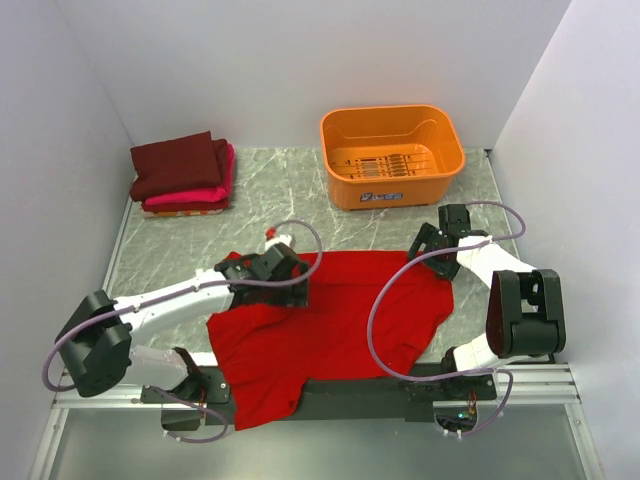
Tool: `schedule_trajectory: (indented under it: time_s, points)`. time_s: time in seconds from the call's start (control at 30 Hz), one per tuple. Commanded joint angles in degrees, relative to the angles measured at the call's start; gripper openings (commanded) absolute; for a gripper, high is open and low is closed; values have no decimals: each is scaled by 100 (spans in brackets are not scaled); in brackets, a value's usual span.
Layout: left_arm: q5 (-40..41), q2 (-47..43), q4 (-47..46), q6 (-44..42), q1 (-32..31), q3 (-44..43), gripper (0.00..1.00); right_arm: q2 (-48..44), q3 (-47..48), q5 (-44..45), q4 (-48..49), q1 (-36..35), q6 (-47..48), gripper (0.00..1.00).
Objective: Fold and stack the t-shirts
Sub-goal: Fold the tshirt
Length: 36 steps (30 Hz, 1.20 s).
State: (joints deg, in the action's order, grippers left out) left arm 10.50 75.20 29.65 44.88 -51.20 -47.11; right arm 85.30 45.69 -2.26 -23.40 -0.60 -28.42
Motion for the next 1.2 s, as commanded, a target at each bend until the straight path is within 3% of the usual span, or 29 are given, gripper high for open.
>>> schedule_trajectory:
  time_s: [0.0, 0.43, 0.5, 0.8, 1.0, 1.1, 1.17]
  points:
    - [313, 117, -327, 153, 356, -202, 99, -206, 10, 86, -33, 16, 91, 89]
    - [-671, 1278, -1057, -760, 427, -703, 99, -224, -34, 112, -59, 25, 100, 89]
    - [-1277, 1330, -1267, -884, 418, -685, 99, -241, -17, 156, -95, 25, 100, 90]
    - [-1876, 1358, -1207, -911, -241, -720, 99, -356, -16, 130, -104, 34, 100, 90]
    - [-1622, 1129, -1137, -718, -391, -887, 99, -435, -43, 103, -33, 34, 153, 90]
    - [-1157, 1006, -918, -630, -382, -949, 99, -549, -52, 103, -16, 34, 153, 90]
    - [-421, 875, -698, -534, -365, -1001, 99, -619, -52, 156, -16, 34, 135, 90]
